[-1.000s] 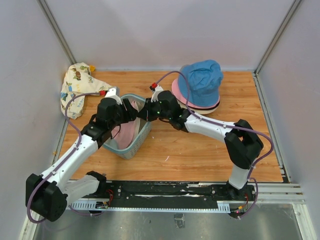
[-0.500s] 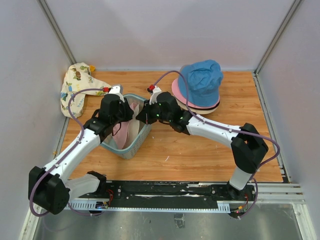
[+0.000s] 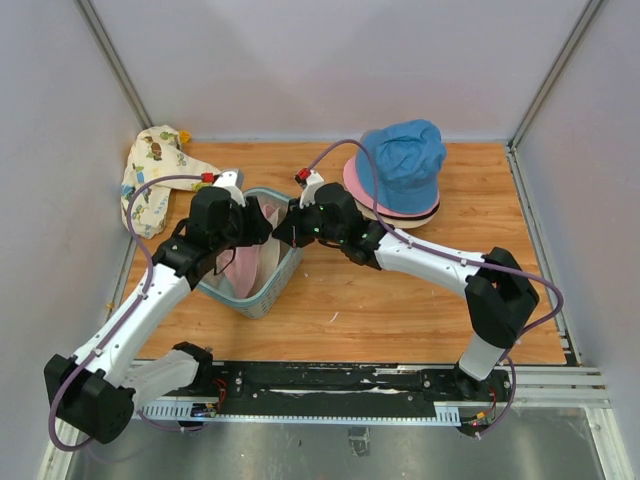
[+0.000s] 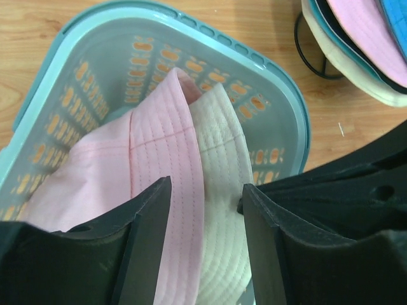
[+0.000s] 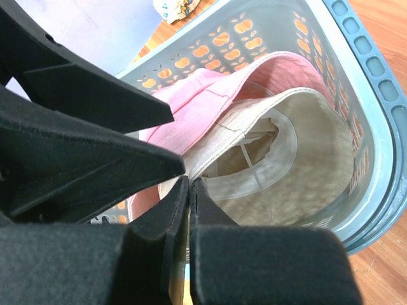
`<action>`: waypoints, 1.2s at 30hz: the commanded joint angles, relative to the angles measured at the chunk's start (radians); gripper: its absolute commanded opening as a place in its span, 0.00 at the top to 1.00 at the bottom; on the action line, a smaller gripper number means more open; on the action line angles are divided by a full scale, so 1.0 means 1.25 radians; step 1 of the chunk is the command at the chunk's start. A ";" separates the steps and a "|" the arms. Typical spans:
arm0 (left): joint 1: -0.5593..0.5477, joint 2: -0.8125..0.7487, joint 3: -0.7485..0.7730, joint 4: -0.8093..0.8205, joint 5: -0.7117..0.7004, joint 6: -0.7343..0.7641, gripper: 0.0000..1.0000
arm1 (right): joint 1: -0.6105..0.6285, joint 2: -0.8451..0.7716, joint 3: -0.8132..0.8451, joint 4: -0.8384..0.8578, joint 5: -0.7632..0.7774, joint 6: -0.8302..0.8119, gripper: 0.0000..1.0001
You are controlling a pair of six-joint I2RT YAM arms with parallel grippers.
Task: Stack the hats
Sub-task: Pick up the hat from the bin.
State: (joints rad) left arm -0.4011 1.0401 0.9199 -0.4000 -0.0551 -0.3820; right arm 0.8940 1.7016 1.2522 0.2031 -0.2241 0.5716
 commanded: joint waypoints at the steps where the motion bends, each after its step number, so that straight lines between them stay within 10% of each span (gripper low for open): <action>1: 0.003 -0.030 0.018 -0.050 0.051 0.016 0.46 | 0.010 -0.036 0.014 0.002 0.004 -0.017 0.99; 20: 0.003 -0.087 -0.066 -0.092 -0.066 0.039 0.87 | 0.010 -0.055 0.153 0.017 -0.069 -0.023 0.99; 28: 0.003 -0.148 -0.059 -0.102 -0.117 0.023 0.86 | 0.002 -0.050 0.231 0.042 -0.111 -0.003 0.99; 36: 0.003 -0.229 0.003 -0.099 -0.133 -0.010 0.62 | -0.040 -0.049 0.308 0.080 -0.152 0.052 0.99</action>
State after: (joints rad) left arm -0.4011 0.7921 0.8616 -0.5274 -0.1947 -0.3668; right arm 0.8734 1.6814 1.5463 0.1936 -0.3717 0.5911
